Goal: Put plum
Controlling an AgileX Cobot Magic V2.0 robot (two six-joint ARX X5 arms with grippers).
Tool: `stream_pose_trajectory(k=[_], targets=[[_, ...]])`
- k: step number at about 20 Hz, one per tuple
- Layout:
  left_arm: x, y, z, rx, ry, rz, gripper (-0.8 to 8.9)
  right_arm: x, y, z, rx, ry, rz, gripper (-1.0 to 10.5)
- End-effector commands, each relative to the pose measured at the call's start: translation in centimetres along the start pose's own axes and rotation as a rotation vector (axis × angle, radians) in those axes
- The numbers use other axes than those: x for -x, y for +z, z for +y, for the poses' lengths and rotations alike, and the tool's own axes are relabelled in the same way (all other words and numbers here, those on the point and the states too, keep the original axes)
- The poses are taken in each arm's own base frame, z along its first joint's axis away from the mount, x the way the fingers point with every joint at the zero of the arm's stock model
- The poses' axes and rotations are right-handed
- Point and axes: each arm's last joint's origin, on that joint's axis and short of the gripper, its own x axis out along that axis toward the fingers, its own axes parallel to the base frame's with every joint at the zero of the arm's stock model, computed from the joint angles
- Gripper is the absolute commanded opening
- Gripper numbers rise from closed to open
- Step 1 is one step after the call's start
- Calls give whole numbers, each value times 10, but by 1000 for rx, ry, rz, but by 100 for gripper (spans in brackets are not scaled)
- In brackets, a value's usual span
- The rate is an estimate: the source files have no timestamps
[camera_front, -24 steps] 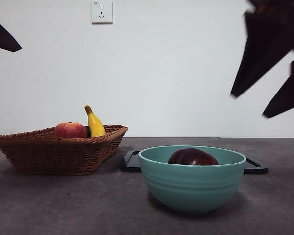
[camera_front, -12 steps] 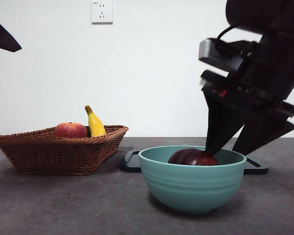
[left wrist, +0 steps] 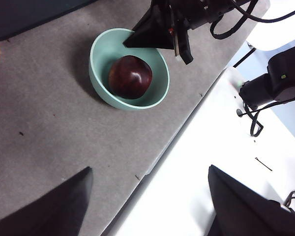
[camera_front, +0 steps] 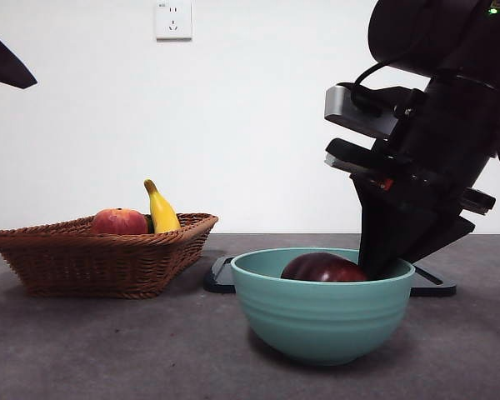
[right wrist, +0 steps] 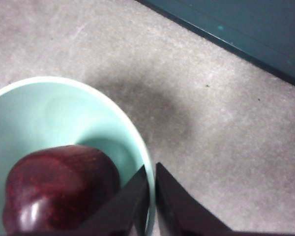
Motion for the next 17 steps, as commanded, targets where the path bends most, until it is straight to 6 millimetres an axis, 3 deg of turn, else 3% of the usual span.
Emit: stream_pose_trajectory(k=[1, 6, 10, 17], targets=[[1, 3, -1, -31, -7, -8, 371, 3, 3, 4, -2, 11, -18, 8], [1, 3, -1, -30, -7, -8, 371, 25, 19, 10, 4, 24, -106, 8], [1, 3, -1, -29, -7, -7, 371, 40, 40, 4, -20, -17, -182, 8], [1, 2, -1, -28, -7, -5, 371, 50, 90, -42, -122, -102, -270, 8]])
